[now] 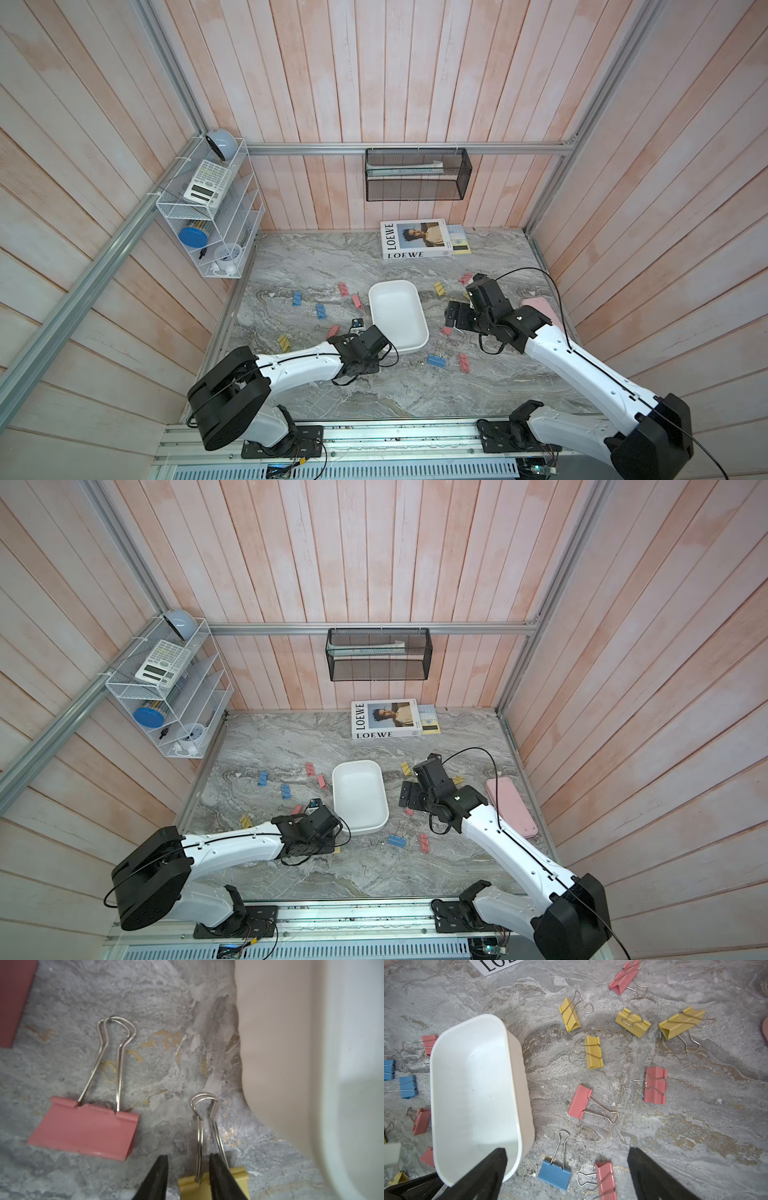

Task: Take out the binder clips from the storage box
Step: Place the binder clip at the center of the board, then reset both arms

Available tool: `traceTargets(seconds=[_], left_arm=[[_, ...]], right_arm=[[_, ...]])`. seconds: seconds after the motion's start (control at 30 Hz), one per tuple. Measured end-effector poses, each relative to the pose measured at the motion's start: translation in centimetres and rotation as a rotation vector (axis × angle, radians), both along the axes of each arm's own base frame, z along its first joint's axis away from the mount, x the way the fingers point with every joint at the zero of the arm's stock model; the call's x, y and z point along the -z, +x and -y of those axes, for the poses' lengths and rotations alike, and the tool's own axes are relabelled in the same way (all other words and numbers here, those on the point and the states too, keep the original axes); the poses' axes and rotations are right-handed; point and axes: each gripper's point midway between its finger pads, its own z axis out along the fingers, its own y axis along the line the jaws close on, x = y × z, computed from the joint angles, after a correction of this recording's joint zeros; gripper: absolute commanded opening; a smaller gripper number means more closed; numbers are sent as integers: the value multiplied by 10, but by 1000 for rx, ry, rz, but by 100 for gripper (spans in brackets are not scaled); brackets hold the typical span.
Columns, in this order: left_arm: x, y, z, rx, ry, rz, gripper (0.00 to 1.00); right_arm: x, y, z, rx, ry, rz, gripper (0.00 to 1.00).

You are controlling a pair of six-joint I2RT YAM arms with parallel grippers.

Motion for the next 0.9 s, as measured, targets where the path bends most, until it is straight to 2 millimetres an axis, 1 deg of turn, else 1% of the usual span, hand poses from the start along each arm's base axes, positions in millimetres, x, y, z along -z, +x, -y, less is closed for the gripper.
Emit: traceTargets(seconds=[0.07,0.13,0.23,0.27,0.33,0.37,0.4,0.43,0.5,0.57,0.6,0.67,0.73,0.8,0.9], left_arm=[[-8,3,1,7,11,11,55],[-25,10,1,6,12,40,59],[-59,28,-5,-16,-11,107,71],[-74,36,-11,-39,-21,139,74],[-99,51,-26,-89,-31,192,84],[-112,59,-38,-118,-30,226,94],[-126,67,-53,-158,-23,265,100],[-136,71,-64,-193,-20,292,100],[-158,81,-98,-287,6,365,100],[-174,86,-131,-375,42,430,100],[-180,87,-149,-422,65,464,100],[-184,86,-183,-511,121,520,100],[-177,83,-216,-596,188,551,100],[-161,80,-245,-668,256,554,100],[-132,78,-272,-724,335,546,100]], right_arm=[[-1,1,2,5,-8,7,98],[-1,2,5,10,-25,16,98],[-3,4,11,15,-66,36,98],[-5,5,15,18,-86,49,98],[-10,8,23,27,-127,83,98],[-14,10,28,35,-149,105,98],[-19,12,35,47,-171,133,98],[-23,14,41,58,-187,152,98],[-28,19,58,90,-239,205,98],[-26,20,74,124,-299,250,98],[-22,20,82,139,-332,270,98],[-9,19,96,157,-402,300,98],[9,17,108,162,-466,318,98],[25,15,120,174,-513,330,98],[37,19,135,207,-544,357,98]])
